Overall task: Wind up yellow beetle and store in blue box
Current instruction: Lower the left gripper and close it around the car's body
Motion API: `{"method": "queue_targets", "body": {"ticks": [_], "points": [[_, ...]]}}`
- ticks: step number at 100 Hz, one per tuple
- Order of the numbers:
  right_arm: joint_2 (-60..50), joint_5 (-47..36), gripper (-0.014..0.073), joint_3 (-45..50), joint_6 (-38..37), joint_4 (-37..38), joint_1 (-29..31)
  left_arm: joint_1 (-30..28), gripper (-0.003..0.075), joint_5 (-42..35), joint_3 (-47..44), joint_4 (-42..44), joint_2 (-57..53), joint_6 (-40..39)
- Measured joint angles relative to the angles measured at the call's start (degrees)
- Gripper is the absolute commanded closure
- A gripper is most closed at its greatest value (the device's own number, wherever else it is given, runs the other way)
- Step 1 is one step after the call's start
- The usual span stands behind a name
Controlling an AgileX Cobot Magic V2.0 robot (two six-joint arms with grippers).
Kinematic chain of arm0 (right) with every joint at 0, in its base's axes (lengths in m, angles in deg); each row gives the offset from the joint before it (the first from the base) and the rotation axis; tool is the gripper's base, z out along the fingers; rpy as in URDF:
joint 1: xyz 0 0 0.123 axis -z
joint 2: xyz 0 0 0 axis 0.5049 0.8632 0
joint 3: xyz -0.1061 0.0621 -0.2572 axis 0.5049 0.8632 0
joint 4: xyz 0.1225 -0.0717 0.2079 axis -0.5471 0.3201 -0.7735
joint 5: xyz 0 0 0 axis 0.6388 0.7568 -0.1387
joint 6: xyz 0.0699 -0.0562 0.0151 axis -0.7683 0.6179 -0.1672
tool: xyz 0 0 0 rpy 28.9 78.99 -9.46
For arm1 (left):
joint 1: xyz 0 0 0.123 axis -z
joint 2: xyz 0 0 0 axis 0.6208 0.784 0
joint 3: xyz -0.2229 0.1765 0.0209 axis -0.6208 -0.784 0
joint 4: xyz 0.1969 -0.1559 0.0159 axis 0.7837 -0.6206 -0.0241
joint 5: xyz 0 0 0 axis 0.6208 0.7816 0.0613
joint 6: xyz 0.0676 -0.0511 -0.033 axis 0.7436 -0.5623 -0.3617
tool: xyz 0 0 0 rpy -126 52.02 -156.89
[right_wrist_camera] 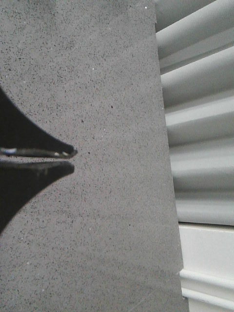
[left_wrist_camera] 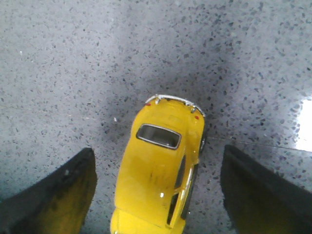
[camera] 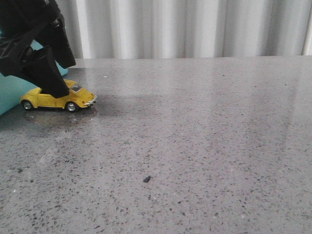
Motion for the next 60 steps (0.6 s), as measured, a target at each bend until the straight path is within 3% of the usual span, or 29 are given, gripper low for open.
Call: {"method": "queue_targets", "body": {"ticks": [60], "points": [[0.0,0.0,0.0655,0.0,0.0,0.0,0.0,0.0,0.0228,-0.54,0.1,4.72,3.96,0.02]]}}
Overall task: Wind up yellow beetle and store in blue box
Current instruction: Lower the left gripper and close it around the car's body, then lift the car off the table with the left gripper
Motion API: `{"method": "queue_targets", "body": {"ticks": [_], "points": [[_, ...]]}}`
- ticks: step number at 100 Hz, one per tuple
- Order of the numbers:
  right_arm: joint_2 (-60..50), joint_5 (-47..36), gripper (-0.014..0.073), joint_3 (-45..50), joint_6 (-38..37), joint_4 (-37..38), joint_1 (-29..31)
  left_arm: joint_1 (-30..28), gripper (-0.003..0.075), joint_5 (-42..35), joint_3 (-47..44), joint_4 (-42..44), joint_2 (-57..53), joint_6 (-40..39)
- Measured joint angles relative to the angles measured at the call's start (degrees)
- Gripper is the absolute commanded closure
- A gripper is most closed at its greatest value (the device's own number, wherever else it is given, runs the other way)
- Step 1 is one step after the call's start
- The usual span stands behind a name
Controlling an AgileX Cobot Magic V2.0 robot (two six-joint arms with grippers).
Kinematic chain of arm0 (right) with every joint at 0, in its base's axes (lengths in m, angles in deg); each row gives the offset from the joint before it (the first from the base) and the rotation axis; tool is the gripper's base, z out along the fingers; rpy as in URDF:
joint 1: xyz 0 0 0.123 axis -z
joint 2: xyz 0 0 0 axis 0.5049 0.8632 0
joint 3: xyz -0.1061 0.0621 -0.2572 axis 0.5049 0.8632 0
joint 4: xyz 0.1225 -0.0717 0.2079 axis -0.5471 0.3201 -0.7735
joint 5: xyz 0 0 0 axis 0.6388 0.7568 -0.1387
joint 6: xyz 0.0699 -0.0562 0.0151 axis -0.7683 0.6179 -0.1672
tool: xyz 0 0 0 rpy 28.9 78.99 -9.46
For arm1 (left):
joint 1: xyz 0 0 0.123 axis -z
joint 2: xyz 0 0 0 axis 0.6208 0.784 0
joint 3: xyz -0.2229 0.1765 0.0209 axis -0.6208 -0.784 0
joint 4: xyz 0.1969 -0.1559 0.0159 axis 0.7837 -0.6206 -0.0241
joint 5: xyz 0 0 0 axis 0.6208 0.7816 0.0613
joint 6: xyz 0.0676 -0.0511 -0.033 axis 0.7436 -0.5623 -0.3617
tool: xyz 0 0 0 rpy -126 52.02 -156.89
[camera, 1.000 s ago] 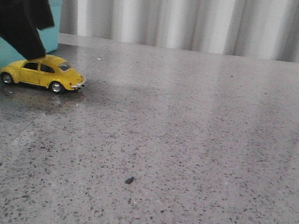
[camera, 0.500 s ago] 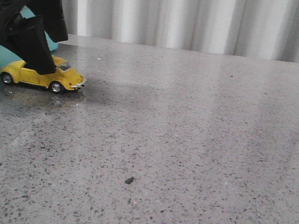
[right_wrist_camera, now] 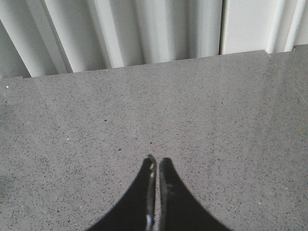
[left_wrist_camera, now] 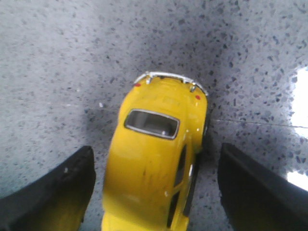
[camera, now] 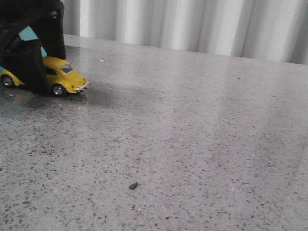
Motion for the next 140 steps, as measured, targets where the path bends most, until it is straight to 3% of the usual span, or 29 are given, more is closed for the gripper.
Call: {"method": "queue_targets", "body": {"ticks": [49,96,120,140], "points": [[0.0,0.0,0.0655,0.0,0.0,0.0,0.0,0.0,0.0236,-0.15,0.0,0.13,0.61,0.0],[0.0,0.0,0.0655,0.0,0.0,0.0,0.0,0.0,0.063,-0.34,0.34,0.25,0.61,0.1],[0.0,0.0,0.0655,0.0,0.09,-0.1,0.0,0.0,0.073,0.02,1.67,0.25,0.74,0.1],[0.0,0.0,0.0655,0.0,0.09,-0.1,0.0,0.0,0.0741,0.47,7.47,-0.57,0.86,-0.01]]}}
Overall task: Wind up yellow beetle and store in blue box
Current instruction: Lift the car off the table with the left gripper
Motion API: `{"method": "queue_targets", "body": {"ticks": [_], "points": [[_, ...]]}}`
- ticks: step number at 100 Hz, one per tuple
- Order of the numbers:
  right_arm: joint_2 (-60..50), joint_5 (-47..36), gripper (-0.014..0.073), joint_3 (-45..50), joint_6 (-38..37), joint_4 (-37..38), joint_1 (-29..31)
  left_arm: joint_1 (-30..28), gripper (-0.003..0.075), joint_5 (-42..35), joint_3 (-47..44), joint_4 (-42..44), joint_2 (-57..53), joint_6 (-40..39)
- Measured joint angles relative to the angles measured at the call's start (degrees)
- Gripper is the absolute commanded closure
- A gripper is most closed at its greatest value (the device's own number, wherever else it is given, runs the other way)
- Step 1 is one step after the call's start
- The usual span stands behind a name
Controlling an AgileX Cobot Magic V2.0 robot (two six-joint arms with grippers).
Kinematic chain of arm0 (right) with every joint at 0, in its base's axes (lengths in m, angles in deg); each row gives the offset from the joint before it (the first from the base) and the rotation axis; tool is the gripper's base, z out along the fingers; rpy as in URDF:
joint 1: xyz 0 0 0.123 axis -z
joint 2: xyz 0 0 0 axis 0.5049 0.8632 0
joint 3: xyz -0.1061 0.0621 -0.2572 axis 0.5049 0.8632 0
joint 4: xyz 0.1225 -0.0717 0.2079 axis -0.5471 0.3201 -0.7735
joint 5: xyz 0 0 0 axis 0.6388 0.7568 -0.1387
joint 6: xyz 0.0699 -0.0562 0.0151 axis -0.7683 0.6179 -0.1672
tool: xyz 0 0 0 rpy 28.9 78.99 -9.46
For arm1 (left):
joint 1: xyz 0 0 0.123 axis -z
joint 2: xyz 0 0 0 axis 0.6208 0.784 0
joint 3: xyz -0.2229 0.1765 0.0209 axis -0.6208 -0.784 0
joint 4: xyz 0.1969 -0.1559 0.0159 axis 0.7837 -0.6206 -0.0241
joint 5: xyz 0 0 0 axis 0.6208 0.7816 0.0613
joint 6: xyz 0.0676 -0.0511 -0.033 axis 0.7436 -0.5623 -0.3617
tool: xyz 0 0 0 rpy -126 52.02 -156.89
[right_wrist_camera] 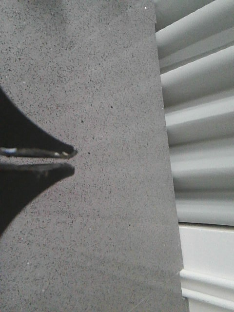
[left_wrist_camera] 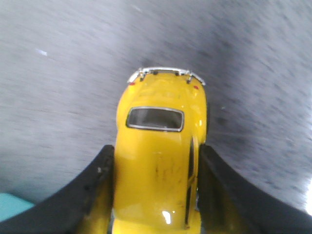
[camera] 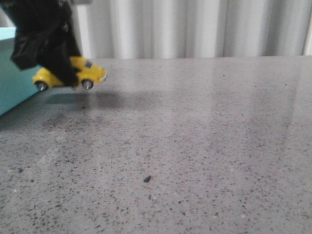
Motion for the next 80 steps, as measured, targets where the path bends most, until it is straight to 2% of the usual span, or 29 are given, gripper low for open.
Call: {"method": "queue_targets", "body": {"ticks": [21,38,62,80], "points": [[0.0,0.0,0.0655,0.0,0.0,0.0,0.0,0.0,0.0741,4.39,8.46,-2.63,0.0,-0.24],[0.0,-1.32,0.0655,2.1,0.0,0.0,0.0,0.0,0.0741,9.78,14.86,-1.14,-1.66,-1.99],[0.0,-3.19,0.0655,4.65,0.0,-0.12,0.0,-0.42,0.0741,13.7,19.43,8.58,-7.59,-12.33],[0.0,-4.98,0.0655,4.65,0.0,-0.58,0.0,-5.9,0.0741,19.77,19.56,13.84,-9.27,-20.37]]}}
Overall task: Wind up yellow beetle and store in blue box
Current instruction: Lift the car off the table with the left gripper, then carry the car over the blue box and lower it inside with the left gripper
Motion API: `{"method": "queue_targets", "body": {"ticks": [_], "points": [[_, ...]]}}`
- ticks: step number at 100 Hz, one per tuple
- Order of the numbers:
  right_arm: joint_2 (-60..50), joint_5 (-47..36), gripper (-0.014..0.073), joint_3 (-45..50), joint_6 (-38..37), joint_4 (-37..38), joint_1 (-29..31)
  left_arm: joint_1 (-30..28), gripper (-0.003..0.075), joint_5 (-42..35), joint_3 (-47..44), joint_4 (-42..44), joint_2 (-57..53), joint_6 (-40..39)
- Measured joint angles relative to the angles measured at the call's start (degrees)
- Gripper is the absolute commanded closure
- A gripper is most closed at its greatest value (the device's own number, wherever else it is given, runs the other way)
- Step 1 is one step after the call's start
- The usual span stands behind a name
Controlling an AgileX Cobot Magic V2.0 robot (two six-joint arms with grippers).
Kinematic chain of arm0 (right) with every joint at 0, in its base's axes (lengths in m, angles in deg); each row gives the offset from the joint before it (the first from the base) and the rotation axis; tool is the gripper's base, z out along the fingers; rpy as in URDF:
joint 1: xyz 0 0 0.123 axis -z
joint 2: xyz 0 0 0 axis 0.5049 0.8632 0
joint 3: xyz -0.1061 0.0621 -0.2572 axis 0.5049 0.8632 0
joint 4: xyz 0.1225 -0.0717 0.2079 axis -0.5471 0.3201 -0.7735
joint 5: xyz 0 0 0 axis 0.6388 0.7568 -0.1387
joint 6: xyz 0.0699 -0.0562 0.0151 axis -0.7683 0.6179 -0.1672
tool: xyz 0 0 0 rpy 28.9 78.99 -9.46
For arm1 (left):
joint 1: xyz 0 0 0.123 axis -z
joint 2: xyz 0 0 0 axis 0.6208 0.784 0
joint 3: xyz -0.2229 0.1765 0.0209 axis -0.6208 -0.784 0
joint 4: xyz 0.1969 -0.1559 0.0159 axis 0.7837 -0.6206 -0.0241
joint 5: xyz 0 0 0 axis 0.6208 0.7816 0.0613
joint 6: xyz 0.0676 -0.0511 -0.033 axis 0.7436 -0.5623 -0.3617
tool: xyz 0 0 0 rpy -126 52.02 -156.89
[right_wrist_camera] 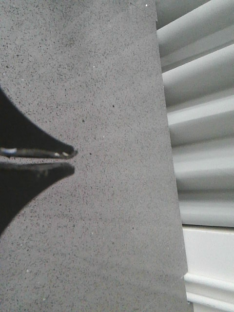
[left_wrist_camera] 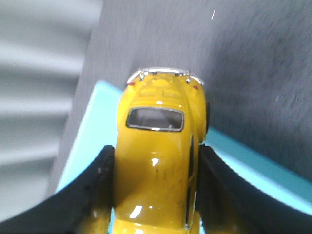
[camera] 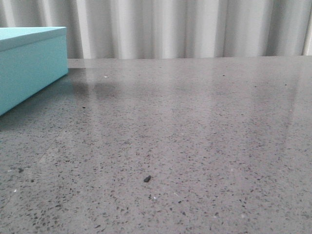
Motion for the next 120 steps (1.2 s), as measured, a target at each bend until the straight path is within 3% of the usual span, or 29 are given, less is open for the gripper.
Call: {"method": "queue_targets", "body": {"ticks": [24,47,106,120], "points": [[0.0,-0.33,0.0655,0.0,0.0,-0.05,0.0,-10.63,0.0741,3.22,-0.63,-0.34,0.0,-11.21],[0.0,-0.41,0.0655,0.0,0.0,-0.14,0.0,-17.52,0.0741,3.22,-5.12,-7.48,0.13,-12.81],[0.0,-0.53,0.0655,0.0,0.0,-0.27,0.0,-18.48,0.0738,2.41,-7.4,-10.51,14.33,-15.53],[0.0,-0.53,0.0655,0.0,0.0,-0.27,0.0,-18.48,0.0659,2.2,-7.49,-10.64,16.17,-15.74]]}}
